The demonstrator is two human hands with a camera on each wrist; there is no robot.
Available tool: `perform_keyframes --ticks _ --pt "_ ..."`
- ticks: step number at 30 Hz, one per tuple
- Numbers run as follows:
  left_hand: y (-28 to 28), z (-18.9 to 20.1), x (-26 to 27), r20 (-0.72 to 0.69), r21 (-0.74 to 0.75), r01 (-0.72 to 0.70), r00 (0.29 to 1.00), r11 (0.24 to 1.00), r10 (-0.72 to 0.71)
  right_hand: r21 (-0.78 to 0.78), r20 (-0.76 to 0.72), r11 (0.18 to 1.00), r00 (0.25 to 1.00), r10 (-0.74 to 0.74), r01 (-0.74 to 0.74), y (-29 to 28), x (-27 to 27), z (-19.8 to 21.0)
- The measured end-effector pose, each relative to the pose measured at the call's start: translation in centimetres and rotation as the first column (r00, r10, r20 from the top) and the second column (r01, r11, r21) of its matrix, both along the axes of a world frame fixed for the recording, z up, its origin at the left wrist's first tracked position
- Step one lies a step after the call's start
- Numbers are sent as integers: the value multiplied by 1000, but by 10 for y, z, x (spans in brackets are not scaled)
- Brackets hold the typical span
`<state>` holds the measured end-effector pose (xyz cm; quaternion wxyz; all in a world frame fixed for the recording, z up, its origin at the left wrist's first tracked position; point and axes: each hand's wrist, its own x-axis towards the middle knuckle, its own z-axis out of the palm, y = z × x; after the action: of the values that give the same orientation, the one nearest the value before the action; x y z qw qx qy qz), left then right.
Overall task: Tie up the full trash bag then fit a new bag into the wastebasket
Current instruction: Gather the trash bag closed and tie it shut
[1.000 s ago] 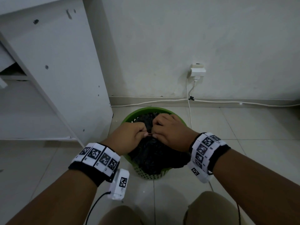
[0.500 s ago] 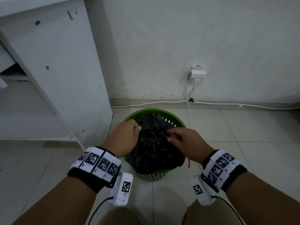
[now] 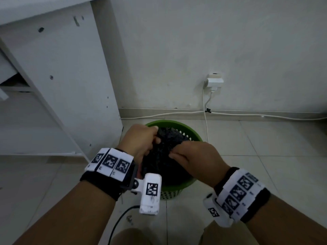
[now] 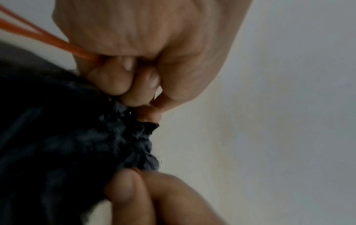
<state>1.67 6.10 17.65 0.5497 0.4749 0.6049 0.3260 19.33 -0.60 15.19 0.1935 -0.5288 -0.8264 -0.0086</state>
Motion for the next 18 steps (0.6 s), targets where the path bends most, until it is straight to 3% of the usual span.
perform_keyframes --ticks 1,3,8,11,14,18 --pt "-3 6 5 158 -57 -33 987 998 42 31 67 999 998 -12 10 0 -6 -3" --pt "-11 12 14 269 -50 -14 963 999 27 18 84 1000 996 -12 11 0 -17 -12" --pt "-29 -5 16 -2 261 208 977 943 -215 -223 -212 968 975 67 -115 4 -18 -3" --pt "-35 -14 6 -3 296 334 937 895 -349 -319 -266 940 963 36 -124 9 -5 16" --pt "-37 -12 4 0 330 425 893 843 -450 -337 -231 936 973 21 -100 13 9 32" --pt "-34 -6 8 -217 458 496 867 737 -449 -262 -393 964 917 -60 -49 19 18 37"
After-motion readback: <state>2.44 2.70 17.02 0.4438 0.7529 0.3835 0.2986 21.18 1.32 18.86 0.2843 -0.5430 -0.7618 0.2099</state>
